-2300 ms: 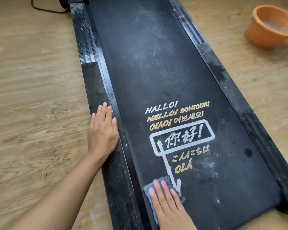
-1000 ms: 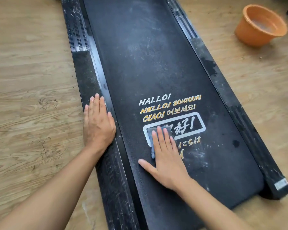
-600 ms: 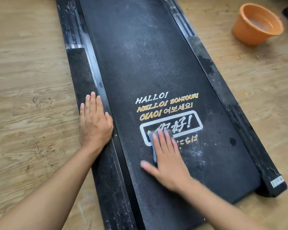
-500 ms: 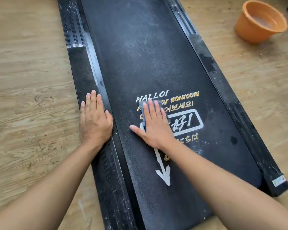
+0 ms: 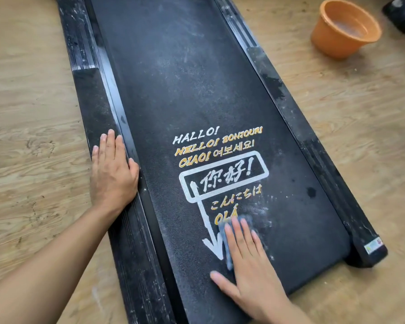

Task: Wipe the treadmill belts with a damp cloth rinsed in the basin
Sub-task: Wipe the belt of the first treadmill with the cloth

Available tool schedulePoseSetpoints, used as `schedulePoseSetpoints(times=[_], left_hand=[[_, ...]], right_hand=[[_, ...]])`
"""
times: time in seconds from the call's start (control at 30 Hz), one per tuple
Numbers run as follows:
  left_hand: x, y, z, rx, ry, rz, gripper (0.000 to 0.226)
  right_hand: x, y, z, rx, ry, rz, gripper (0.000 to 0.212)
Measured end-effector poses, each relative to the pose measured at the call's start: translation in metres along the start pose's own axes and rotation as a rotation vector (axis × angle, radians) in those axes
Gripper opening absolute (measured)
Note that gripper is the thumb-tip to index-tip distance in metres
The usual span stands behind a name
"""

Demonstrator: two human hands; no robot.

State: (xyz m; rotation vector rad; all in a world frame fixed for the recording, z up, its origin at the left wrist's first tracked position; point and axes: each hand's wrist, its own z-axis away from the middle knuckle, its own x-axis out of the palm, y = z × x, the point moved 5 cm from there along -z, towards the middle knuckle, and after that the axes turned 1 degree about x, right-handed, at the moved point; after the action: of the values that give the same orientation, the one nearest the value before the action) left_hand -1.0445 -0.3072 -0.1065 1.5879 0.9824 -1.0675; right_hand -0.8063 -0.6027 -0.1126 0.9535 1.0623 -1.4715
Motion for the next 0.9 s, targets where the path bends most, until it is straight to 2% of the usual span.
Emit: schedulePoseSetpoints(times=[0.1, 0.2, 0.27, 0.4, 0.53, 0.63, 0.73, 0.9], left_hand=[[0.002, 0.001, -0.001, 0.002, -0.002, -0.008, 0.066], [0.002, 0.001, 0.000, -0.001, 0.008, -0.010, 0.066], [0.001, 0.002, 0.000, 0.003, 0.009, -0.004, 0.064], [-0.001, 0.003, 0.000, -0.007, 0.009, 0.002, 0.065], [0.000, 0.002, 0.000, 0.007, -0.002, -0.001, 0.064], [0.002, 0.000, -0.001, 0.016, -0.008, 0.004, 0.069], [0.003, 0.000, -0.001, 0.025, -0.005, 0.006, 0.071], [0.004, -0.002, 0.000, 0.019, 0.000, 0.009, 0.070]], right_hand=[[0.029, 0.015, 0.059, 0.041, -0.040, 0.086, 0.102], [0.027, 0.020, 0.055, -0.030, 0.009, 0.059, 0.105], [0.009, 0.017, 0.022, -0.051, 0.025, 0.004, 0.105], [-0.035, 0.016, -0.089, 0.024, 0.051, -0.071, 0.102], [-0.060, 0.018, -0.198, 0.049, 0.064, -0.057, 0.104], [-0.072, 0.020, -0.230, 0.048, 0.066, -0.066, 0.103], [-0.065, 0.025, -0.191, 0.012, 0.046, -0.061, 0.102], [-0.031, 0.050, -0.045, -0.017, -0.019, -0.037, 0.101]])
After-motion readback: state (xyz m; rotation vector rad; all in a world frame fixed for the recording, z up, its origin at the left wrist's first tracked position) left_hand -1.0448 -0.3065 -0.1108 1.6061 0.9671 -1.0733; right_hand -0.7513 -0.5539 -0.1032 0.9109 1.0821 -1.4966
